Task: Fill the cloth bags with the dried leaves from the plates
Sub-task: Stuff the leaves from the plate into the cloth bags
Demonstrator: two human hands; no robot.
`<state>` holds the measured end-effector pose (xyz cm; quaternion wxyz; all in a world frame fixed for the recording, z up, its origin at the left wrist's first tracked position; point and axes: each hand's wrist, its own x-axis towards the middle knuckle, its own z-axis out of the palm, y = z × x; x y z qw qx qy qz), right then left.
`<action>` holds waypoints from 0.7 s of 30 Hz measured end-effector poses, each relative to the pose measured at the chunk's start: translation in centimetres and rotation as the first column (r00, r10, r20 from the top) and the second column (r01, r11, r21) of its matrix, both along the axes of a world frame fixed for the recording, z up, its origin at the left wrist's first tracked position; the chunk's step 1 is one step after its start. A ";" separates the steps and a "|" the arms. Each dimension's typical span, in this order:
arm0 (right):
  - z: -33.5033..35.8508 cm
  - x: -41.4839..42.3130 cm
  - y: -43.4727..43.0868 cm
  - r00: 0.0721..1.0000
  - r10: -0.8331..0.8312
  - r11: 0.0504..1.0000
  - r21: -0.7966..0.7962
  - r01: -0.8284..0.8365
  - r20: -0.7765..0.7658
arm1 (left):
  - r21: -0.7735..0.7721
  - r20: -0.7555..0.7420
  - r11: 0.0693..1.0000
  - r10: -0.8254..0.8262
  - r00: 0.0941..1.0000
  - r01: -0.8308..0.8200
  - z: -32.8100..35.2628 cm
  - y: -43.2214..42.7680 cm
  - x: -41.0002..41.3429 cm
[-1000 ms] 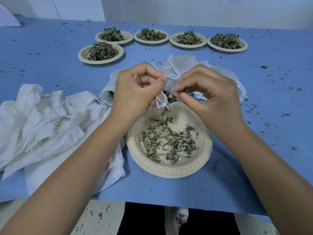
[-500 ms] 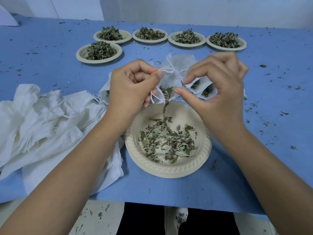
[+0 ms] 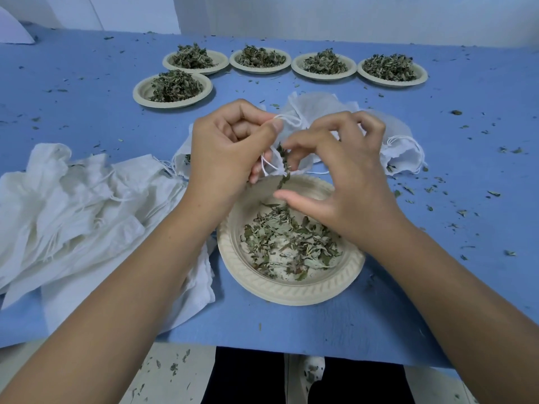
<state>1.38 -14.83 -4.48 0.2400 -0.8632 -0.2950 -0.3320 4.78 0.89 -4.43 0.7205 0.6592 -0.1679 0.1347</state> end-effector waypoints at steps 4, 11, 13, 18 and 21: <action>0.0 0.1 -0.2 0.992 -0.005 0.998 0.059 -0.003 0.126 | -0.002 0.003 1.000 0.003 1.000 -0.003 0.0 0.0 -0.1; 0.0 -0.2 -0.2 0.998 0.048 0.978 0.201 -0.055 0.038 | 0.020 0.000 1.000 0.012 1.000 -0.012 0.0 -0.1 -0.1; 0.0 -0.4 -0.2 0.997 0.071 0.961 0.270 -0.067 -0.005 | 0.030 0.000 0.999 0.018 1.000 -0.018 0.0 -0.1 -0.1; 0.1 -0.4 -0.3 1.000 0.016 0.903 0.429 -0.025 0.024 | 0.102 -0.002 0.995 0.002 1.000 -0.002 0.1 -0.3 -0.3; 0.0 -0.1 -0.5 0.975 -0.166 0.944 0.310 0.114 0.146 | 0.125 0.012 0.991 -0.045 0.999 0.043 0.1 -0.2 -0.6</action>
